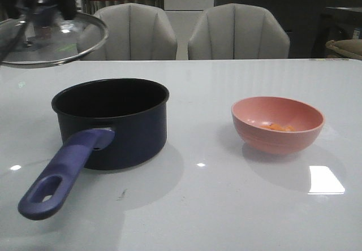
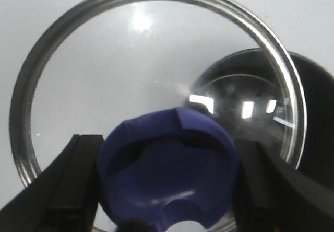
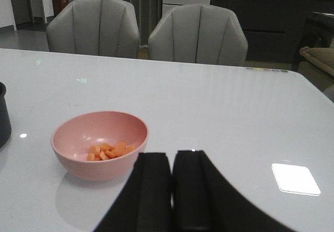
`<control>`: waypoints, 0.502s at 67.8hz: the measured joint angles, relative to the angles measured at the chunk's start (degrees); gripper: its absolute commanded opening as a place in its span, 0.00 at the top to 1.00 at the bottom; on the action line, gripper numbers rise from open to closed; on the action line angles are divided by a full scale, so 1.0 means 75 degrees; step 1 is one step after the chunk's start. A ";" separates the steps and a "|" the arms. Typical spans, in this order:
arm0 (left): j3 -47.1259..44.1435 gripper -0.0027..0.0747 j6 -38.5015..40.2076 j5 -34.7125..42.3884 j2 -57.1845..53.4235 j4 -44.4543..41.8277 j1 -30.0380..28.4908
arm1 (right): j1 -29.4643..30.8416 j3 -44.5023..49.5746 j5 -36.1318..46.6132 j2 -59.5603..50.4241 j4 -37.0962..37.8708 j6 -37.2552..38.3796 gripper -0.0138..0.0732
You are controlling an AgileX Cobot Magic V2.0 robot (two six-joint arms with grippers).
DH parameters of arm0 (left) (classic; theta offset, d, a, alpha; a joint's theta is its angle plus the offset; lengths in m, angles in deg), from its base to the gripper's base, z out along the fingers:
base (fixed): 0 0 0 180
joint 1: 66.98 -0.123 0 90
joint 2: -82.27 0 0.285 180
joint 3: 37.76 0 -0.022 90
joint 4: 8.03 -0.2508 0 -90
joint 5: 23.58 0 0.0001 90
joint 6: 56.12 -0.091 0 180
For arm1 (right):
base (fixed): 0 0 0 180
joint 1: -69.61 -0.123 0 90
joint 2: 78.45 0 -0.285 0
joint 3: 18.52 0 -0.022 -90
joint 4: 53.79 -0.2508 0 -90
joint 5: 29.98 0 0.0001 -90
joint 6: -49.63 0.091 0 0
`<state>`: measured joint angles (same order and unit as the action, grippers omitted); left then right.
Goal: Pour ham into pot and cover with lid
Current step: 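Lift the glass lid off the saucepan with the left gripper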
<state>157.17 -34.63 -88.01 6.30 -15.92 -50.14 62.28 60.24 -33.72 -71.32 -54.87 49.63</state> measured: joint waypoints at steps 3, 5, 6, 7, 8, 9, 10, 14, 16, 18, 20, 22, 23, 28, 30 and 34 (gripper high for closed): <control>-0.0300 0.67 -0.0163 0.0106 -0.0160 0.0062 -0.0325 | 0.0000 0.0000 0.0000 0.0000 0.0000 0.0000 0.65; -0.0504 0.67 -0.0292 0.0181 -0.0259 0.0112 -0.0554 | 0.0000 0.0000 0.0000 0.0000 0.0000 0.0000 0.65; -0.0655 0.67 -0.0358 0.0241 -0.0324 0.0169 -0.0672 | 0.0000 0.0000 0.0000 0.0000 0.0000 0.0000 0.65; -0.0706 0.67 -0.0430 0.0260 -0.0346 0.0208 -0.0791 | 0.0000 0.0000 0.0000 0.0000 0.0000 0.0000 0.65; -0.0856 0.67 -0.0545 0.0329 -0.0408 0.0281 -0.0972 | 0.0000 0.0000 0.0000 0.0000 0.0000 0.0000 0.65; -0.0906 0.67 -0.0578 0.0349 -0.0445 0.0304 -0.1033 | 0.0000 0.0000 0.0000 0.0000 0.0000 0.0000 0.65; -0.1051 0.67 -0.0698 0.0412 -0.0476 0.0384 -0.1215 | 0.0000 0.0000 0.0000 0.0000 0.0000 0.0000 0.65; -0.1465 0.67 -0.1069 0.0608 -0.0579 0.0631 -0.1772 | 0.0000 0.0000 0.0000 0.0000 0.0000 0.0000 0.65; -0.1641 0.67 -0.1240 0.0698 -0.0596 0.0813 -0.2008 | 0.0000 0.0000 0.0000 0.0000 0.0000 0.0000 0.65; -0.1862 0.67 -0.1480 0.0818 -0.0613 0.1010 -0.2295 | 0.0000 0.0000 0.0000 0.0000 0.0000 0.0000 0.65; -0.2041 0.67 -0.1680 0.0916 -0.0613 0.1145 -0.2513 | 0.0000 0.0000 0.0000 0.0000 0.0000 0.0000 0.65; -0.2227 0.67 -0.1851 0.1040 -0.0613 0.1274 -0.2714 | 0.0000 0.0000 0.0000 0.0000 0.0000 0.0000 0.65; -0.2276 0.67 -0.1851 0.1040 -0.0613 0.1274 -0.2714 | 0.0000 0.0000 0.0000 0.0000 0.0000 0.0000 0.65; -0.2788 0.67 -0.2197 0.1409 -0.0613 0.1571 -0.3175 | 0.0000 0.0000 0.0000 0.0000 0.0000 0.0000 0.65; -0.2963 0.67 -0.2228 0.1509 -0.0597 0.1615 -0.3259 | 0.0000 0.0000 0.0000 0.0000 0.0000 0.0000 0.65; -0.3262 0.67 -0.2319 0.1771 -0.0544 0.1674 -0.3419 | 0.0000 0.0000 0.0000 0.0000 0.0000 0.0000 0.65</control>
<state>132.71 -52.02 -74.73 2.22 -3.36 -75.79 62.28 60.24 -33.72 -71.32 -54.87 49.63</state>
